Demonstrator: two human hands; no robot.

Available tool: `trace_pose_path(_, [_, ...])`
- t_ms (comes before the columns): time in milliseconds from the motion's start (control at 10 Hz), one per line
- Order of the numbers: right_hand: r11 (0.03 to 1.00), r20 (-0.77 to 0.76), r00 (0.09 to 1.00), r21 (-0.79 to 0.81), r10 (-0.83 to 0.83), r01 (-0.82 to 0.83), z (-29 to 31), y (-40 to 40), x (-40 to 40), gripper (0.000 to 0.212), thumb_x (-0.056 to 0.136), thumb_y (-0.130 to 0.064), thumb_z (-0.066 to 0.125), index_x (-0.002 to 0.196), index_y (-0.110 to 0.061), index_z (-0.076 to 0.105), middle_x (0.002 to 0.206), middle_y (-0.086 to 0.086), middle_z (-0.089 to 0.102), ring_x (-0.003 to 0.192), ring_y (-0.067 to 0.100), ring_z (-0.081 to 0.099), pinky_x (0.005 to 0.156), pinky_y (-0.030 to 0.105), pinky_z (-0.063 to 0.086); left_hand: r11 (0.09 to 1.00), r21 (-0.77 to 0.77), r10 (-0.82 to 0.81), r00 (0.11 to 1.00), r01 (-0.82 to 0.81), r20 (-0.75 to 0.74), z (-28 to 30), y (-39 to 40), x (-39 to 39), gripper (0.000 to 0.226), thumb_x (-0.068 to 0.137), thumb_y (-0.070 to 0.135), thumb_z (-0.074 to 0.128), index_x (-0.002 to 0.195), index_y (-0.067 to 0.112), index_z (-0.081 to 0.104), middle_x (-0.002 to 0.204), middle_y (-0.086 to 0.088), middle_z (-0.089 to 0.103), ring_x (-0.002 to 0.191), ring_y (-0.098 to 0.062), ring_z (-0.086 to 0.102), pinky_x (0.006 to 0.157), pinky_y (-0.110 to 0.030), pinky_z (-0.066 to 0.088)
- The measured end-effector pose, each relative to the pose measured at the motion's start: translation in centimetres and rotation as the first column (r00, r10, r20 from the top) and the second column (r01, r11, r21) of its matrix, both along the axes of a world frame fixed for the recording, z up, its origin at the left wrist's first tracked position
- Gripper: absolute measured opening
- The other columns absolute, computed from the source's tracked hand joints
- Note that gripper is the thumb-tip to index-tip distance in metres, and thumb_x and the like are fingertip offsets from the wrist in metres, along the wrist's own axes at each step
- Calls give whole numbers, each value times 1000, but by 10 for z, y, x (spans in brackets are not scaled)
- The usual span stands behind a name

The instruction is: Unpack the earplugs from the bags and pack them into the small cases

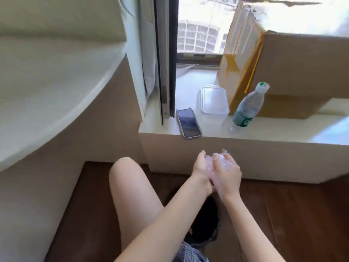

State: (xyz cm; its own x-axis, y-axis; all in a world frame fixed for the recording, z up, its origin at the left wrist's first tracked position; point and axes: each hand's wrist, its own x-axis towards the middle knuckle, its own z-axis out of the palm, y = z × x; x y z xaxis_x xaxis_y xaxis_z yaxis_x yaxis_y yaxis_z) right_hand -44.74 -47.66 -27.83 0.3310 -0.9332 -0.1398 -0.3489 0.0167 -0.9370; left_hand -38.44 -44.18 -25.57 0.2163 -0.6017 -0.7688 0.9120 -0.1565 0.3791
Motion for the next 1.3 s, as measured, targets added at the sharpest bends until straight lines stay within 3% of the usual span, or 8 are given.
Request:
trace_pose_path(200, [993,-338,941,117,25,16,-81,-20,-14,29,94,-30,50,79,-8,62,71,-1,59,74,21,54,65,26,34,962,170,-221,975,214,25,-65,23,-5,36,94,43,45,120,23,58,137,-2,51,131,-23,39,101,-50,38])
trace_pose_path(400, [968,-450,892,241,50,67,-132,-12,-17,40,95,-40,47,79,-6,63,81,9,62,84,29,57,68,30,37,809,377,-506,860,451,60,-109,37,-10,66,77,48,64,135,19,48,146,-4,38,136,-26,33,107,-45,36])
trace_pose_path(600, [858,-364,931,481,8,180,-159,3,-8,38,93,-48,48,103,-12,55,97,4,59,89,23,55,74,29,40,822,387,-480,874,417,77,-133,45,-8,45,97,22,47,140,10,40,140,-6,46,131,-21,43,109,-38,33])
trace_pose_path(700, [740,-306,952,638,-12,215,-178,3,-6,38,95,-41,48,113,-8,52,99,7,60,95,28,58,84,35,46,820,429,-452,888,380,77,-146,43,-6,22,96,19,45,114,14,57,109,0,62,104,-14,57,94,-32,42])
trace_pose_path(800, [594,-242,964,762,-106,257,-198,1,-7,53,91,-38,59,131,-6,43,112,12,57,102,28,57,94,41,47,786,480,-478,875,389,75,-154,46,-4,34,96,19,44,129,18,46,125,1,54,109,-14,54,92,-31,39])
trace_pose_path(900, [434,-279,955,851,-100,294,-221,0,-11,90,76,-60,65,147,-20,25,143,13,43,123,35,49,101,52,43,737,543,-514,856,403,61,-168,51,1,64,94,28,46,151,25,16,150,0,32,135,-21,34,105,-36,31])
trace_pose_path(1000, [317,-320,947,897,-17,308,-220,-1,-14,110,66,-76,61,151,-25,15,154,12,28,134,38,36,107,53,34,690,610,-515,857,388,38,-176,57,8,64,93,25,45,150,26,18,151,-3,31,135,-24,32,107,-39,31])
trace_pose_path(1300, [340,-452,888,825,-84,452,-227,-5,-23,83,82,-48,68,146,-10,31,147,13,39,129,36,42,105,48,38,687,645,-474,879,337,46,-162,51,11,55,100,14,39,150,12,19,155,-9,24,139,-25,29,109,-37,30])
